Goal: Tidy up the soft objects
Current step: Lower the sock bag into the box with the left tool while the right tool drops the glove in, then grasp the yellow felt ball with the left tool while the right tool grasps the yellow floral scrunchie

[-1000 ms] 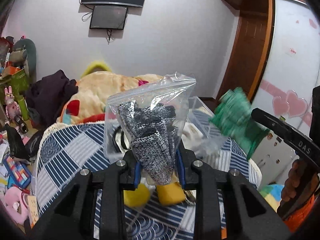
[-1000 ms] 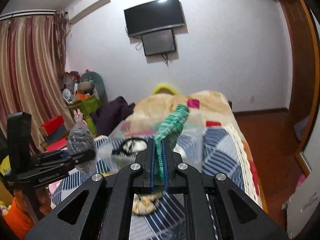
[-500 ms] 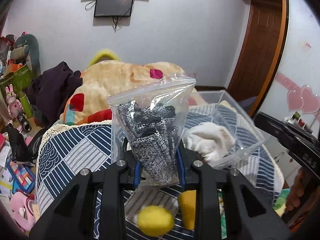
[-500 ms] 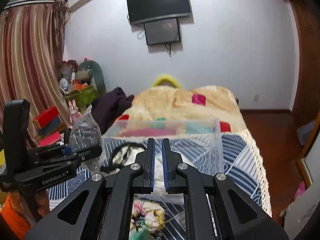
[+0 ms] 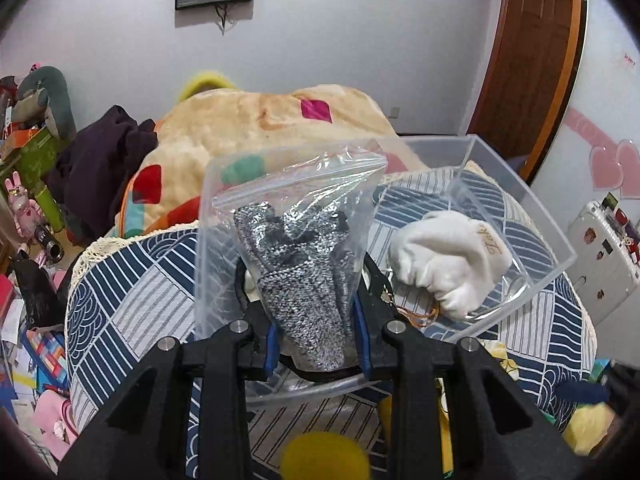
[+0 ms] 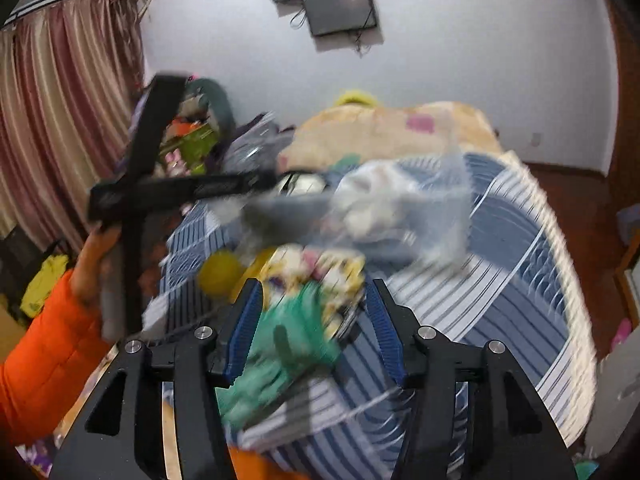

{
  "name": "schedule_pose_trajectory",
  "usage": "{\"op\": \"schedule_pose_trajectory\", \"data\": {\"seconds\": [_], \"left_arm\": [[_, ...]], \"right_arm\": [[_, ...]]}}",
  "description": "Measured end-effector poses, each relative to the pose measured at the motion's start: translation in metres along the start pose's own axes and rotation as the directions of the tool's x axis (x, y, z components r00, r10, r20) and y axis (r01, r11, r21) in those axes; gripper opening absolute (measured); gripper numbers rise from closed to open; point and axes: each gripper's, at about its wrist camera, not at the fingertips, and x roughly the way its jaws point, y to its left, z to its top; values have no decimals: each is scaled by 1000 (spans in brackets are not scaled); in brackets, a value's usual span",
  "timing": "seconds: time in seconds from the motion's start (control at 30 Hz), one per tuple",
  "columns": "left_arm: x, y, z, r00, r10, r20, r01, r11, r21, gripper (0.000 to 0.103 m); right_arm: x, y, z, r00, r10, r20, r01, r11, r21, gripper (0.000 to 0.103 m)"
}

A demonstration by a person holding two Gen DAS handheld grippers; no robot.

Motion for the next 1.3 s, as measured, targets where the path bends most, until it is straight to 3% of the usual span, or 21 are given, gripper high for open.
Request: {"op": "schedule_pose_trajectory", "data": {"seconds": [0.07,0.13,0.2,0.3,0.6,0.73,0.93,1.07,1.3], "left_arm": [[-1,-1,0,1000,8,-2,-8,1000,3,31],[-5,-3,0,1000,0,-3,0,1000,4,44],[-12,-4,-1,1000,5,13,-5,1000,14,52],[-25,-7,-3,999,6,45,-7,999,37,58],[-73,-6,-11,991,-29,133,24,999,36,79],[-92,-3,-18,985,-29,169,25,999,26,90],[-101,5,-30,985,-18,170,18,1000,-1,94],[-95,10,-39,990,-16,139,19,1000,-16,94],[-81,11,-59,997,-13,80,14,1000,-20,94]], "right_arm": [[7,7,-7,999,-9,-31,9,1000,-16,50],[15,11,-12,998,-20,-61,18,999,-31,50],[17,14,-14,997,-28,-69,26,999,-40,24],[10,16,-15,999,-22,-49,21,999,-32,11],[-18,12,14,995,-24,97,28,999,-44,8],[-32,12,42,981,-31,194,41,998,-50,8],[-35,7,87,947,-65,314,79,996,-32,8],[-12,3,108,945,-113,308,128,991,-29,8],[44,-6,106,974,-172,150,174,985,-4,8]]}}
